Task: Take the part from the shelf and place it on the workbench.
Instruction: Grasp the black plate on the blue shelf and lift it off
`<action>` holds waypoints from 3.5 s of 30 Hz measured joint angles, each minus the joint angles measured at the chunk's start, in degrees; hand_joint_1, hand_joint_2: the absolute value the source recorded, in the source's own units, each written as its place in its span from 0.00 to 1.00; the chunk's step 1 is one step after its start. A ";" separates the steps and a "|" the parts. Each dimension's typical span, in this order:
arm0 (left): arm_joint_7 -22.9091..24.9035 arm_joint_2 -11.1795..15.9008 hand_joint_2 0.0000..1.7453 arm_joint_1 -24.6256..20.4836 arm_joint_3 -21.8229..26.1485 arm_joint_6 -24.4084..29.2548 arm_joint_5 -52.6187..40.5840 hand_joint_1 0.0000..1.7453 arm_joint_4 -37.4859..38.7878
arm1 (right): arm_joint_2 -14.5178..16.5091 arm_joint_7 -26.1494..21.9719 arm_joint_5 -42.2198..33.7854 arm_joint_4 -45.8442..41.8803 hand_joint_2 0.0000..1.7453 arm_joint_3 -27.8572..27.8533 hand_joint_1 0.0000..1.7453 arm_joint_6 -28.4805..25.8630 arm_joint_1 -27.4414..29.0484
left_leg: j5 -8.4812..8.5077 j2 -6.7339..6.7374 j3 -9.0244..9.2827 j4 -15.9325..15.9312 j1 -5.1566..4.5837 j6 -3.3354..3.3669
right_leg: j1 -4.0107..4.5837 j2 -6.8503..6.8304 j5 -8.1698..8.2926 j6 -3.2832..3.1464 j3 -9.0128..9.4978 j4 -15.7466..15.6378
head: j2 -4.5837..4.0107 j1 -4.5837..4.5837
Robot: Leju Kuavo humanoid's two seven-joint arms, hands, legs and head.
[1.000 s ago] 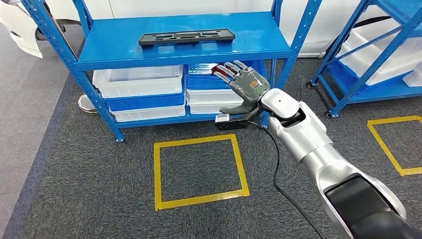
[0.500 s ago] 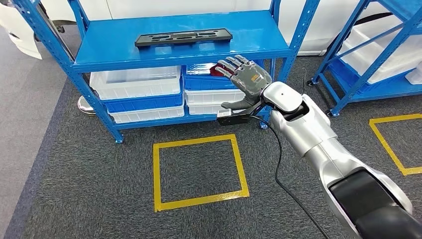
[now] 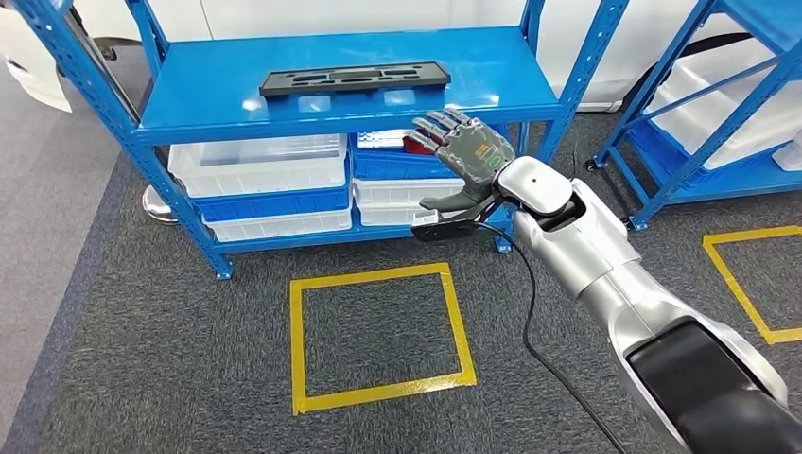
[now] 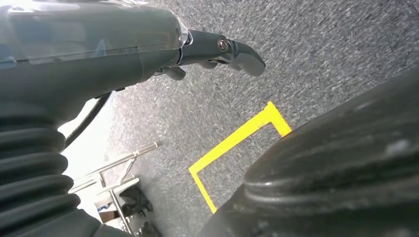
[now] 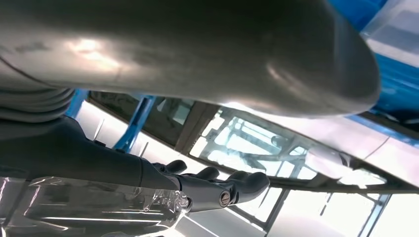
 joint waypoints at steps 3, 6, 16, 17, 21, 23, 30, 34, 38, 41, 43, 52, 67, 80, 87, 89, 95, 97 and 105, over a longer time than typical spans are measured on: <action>0.18 -0.03 0.00 0.01 0.00 -0.13 -0.02 0.00 0.00 | -0.10 0.31 -0.10 -0.10 0.00 0.35 0.00 -0.24 0.10 | -0.62 0.04 0.87 -0.22 0.07 0.81 | -0.31 -0.43 -3.17 0.66 -5.28 8.86 | 0.00 0.00; 0.32 -0.03 0.00 0.04 0.00 -0.16 -0.02 0.00 0.00 | -0.22 0.55 -0.11 -0.10 0.00 0.82 0.00 -0.31 0.94 | -1.72 -0.15 2.10 -0.21 -0.17 1.02 | -0.35 -0.52 -3.05 0.45 -10.95 14.79 | 0.00 -0.01; 0.52 -0.07 0.00 0.24 0.00 -0.13 -0.01 0.00 -0.02 | -0.34 1.10 -0.09 -0.28 0.00 1.26 0.00 -0.54 0.95 | -4.16 -0.52 4.45 3.21 -0.50 -0.90 | 0.20 -0.18 6.05 -2.35 -4.25 -2.64 | 0.00 -0.01; 0.50 -0.04 0.00 0.17 0.00 -0.13 -0.01 0.00 -0.03 | -0.32 1.11 -0.09 -0.32 0.00 1.30 0.00 -0.55 0.93 | -4.77 -0.43 2.52 6.59 -0.43 -1.21 | -0.04 -0.18 5.69 -2.41 -3.49 -2.85 | 0.00 -0.02; -0.78 -0.01 0.00 0.01 0.00 -0.04 0.02 0.00 -0.04 | -0.33 0.98 -0.09 -0.30 0.00 1.60 0.00 -0.51 1.28 | -8.94 -0.55 -4.68 15.84 -0.09 -2.53 | -0.53 -0.05 3.53 -2.22 -0.69 -2.96 | 0.00 -0.03; -0.75 0.06 0.00 0.01 0.00 -0.01 0.04 0.00 -0.04 | -0.32 0.81 -0.18 -0.20 0.00 1.69 0.00 -0.39 1.25 | -5.33 -0.42 -3.77 10.93 0.02 -2.88 | -0.79 -0.01 2.21 -1.85 1.19 -2.88 | 0.00 -0.03; -0.15 0.05 0.00 0.03 0.00 -0.05 0.22 0.00 -0.02 | -0.26 0.05 -0.79 0.43 0.00 2.11 0.00 -0.67 0.39 | 1.84 0.38 -1.76 -0.34 0.07 -0.01 | -0.39 -0.09 -0.21 0.20 1.82 -1.53 | 0.00 0.00; 0.10 0.01 0.00 0.03 0.00 -0.02 0.27 0.00 -0.02 | -0.08 -0.14 -1.18 0.64 0.00 2.46 0.00 -1.03 -0.35 | 0.74 0.25 -0.57 -0.43 0.07 1.01 | -0.56 -0.47 -3.90 1.06 -5.56 10.73 | 0.00 0.01; 0.11 -0.01 0.00 0.11 0.00 0.02 0.27 0.00 0.00 | -0.08 -0.23 -1.51 1.16 0.00 2.97 0.00 -1.02 -0.35 | -1.14 -0.16 1.78 -0.44 -0.36 1.18 | -0.16 -0.50 -1.51 0.20 -9.89 11.61 | 0.00 0.01; 0.16 -0.34 0.00 0.27 0.00 0.07 0.27 0.00 0.05 | -0.10 -0.30 -1.75 1.45 0.00 3.08 0.00 -1.03 -0.51 | -2.69 -0.35 3.48 -0.59 -0.52 0.92 | 1.11 -0.29 6.63 -1.91 -7.15 0.31 | 0.00 0.04; 0.17 -0.40 0.00 0.32 0.00 0.17 0.27 0.00 0.09 | -0.11 -0.36 -1.78 1.56 0.00 3.17 0.00 -1.03 -0.61 | -3.03 -0.49 4.06 -0.79 -0.45 0.38 | 1.72 -0.13 7.58 -2.52 -6.48 -2.32 | 0.00 0.12; -1.44 -0.12 0.00 0.24 0.02 0.50 0.58 0.00 0.04 | 0.38 -0.56 -1.98 1.86 0.00 4.00 0.00 -0.70 -1.23 | -7.88 -0.57 -5.34 14.32 -0.14 -2.33 | 0.13 -0.05 3.83 -2.69 -0.06 -3.78 | 0.00 0.06; -0.44 -0.10 0.00 0.31 0.04 0.74 0.77 0.00 0.07 | 1.37 -0.86 -3.32 2.92 0.00 5.37 0.00 -0.69 -2.29 | 0.09 0.10 0.32 -0.34 0.29 0.83 | -0.37 -0.54 -4.46 0.86 -9.89 15.06 | 0.00 0.08; -0.69 -0.06 0.00 0.34 0.04 0.72 0.76 0.00 0.07 | 1.28 -0.58 -3.89 3.31 0.00 5.59 0.00 -0.73 -2.43 | -6.65 -0.26 -3.00 12.54 0.03 -2.10 | 0.10 -0.13 4.73 -2.71 -2.06 -3.11 | 0.00 0.09; -0.49 0.01 0.00 0.28 0.04 0.68 0.75 0.00 0.07 | 1.16 -0.62 -4.22 3.37 0.00 5.76 0.00 -0.39 -1.94 | 2.38 0.35 -2.47 1.50 -0.35 -1.39 | 0.31 0.38 1.22 -2.12 2.03 -2.52 | 0.00 0.10; -0.46 -0.02 0.00 0.24 0.04 0.69 0.75 0.00 0.07 | 0.95 -0.64 -4.45 3.43 0.00 5.81 0.00 -0.12 -1.82 | 3.01 0.40 -2.61 -0.01 -0.55 -0.50 | 0.38 0.45 0.86 -1.61 1.59 -2.33 | 0.00 0.10; -0.51 -0.19 0.00 0.20 0.04 0.70 0.70 0.00 0.07 | 0.36 -0.69 -5.14 3.39 0.00 5.81 0.00 -0.03 -2.17 | 2.77 0.46 -2.02 -0.74 0.12 0.85 | -0.02 -0.22 -4.70 0.34 -4.03 8.49 | 0.00 0.14; -0.51 -0.19 0.00 0.20 0.04 0.69 0.68 0.00 0.07 | 0.18 -0.72 -5.27 3.42 0.00 5.83 0.00 -0.02 -1.94 | 2.49 0.39 -1.94 -0.63 0.12 0.94 | -0.50 -0.33 -5.91 0.74 -8.11 14.64 | 0.00 0.14; -0.51 -0.17 0.00 0.22 0.04 0.58 0.70 0.00 0.07 | 0.10 -1.44 -6.70 3.45 0.00 5.87 0.00 0.21 -2.17 | 1.09 0.01 -1.24 0.09 -0.05 -0.77 | -0.37 -0.11 3.32 -0.28 -2.89 -1.10 | 0.00 0.12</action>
